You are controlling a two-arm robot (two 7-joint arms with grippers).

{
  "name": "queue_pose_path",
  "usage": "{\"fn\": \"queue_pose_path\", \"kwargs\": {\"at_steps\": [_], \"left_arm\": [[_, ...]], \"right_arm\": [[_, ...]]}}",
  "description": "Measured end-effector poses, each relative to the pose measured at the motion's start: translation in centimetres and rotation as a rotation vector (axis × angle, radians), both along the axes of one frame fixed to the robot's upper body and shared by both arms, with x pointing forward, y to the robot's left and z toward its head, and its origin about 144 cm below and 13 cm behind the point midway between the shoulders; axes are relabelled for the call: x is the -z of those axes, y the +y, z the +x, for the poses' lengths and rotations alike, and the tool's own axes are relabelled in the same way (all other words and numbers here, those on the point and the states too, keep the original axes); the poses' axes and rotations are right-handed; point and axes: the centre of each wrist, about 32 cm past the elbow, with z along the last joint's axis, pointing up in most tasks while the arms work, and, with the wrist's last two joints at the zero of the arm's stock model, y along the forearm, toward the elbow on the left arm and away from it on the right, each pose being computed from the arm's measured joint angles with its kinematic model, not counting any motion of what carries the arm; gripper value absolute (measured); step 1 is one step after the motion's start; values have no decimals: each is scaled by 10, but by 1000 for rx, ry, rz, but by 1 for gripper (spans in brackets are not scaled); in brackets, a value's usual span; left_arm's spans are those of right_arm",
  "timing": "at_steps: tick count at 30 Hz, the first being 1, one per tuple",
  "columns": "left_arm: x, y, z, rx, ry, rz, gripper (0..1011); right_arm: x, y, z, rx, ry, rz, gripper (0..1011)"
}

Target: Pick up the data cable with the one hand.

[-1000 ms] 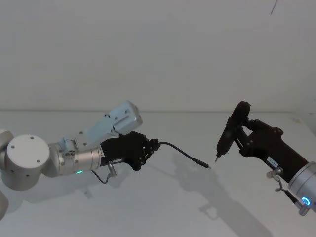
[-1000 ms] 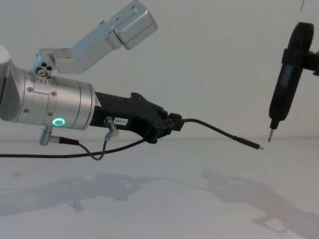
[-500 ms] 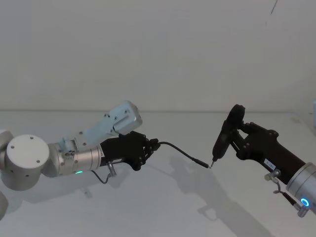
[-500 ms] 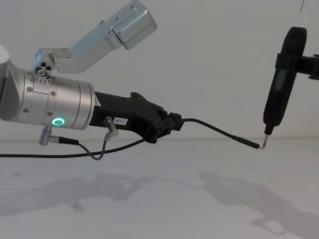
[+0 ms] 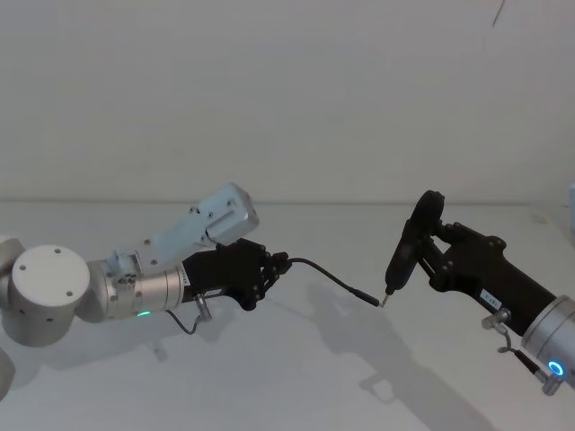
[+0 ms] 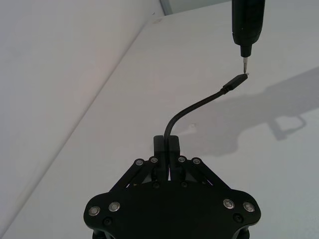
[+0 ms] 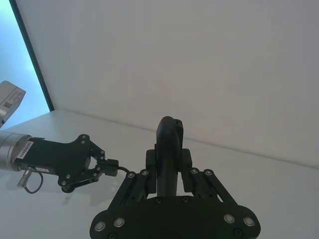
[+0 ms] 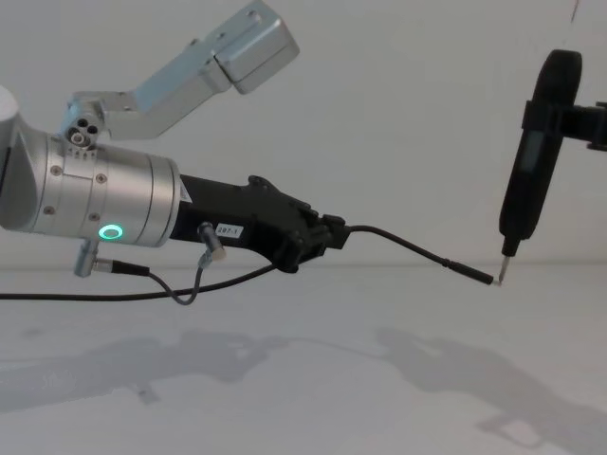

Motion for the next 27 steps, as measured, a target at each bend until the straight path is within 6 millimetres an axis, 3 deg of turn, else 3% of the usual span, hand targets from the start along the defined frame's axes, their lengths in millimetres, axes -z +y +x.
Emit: {"fn": "queue_pose_path", "kwargs": {"at_steps": [27], "left_arm": [[0,0,0,0,0,0,48]], "right_arm": [[-1,-1,-1,-5,1,12,279]]}}
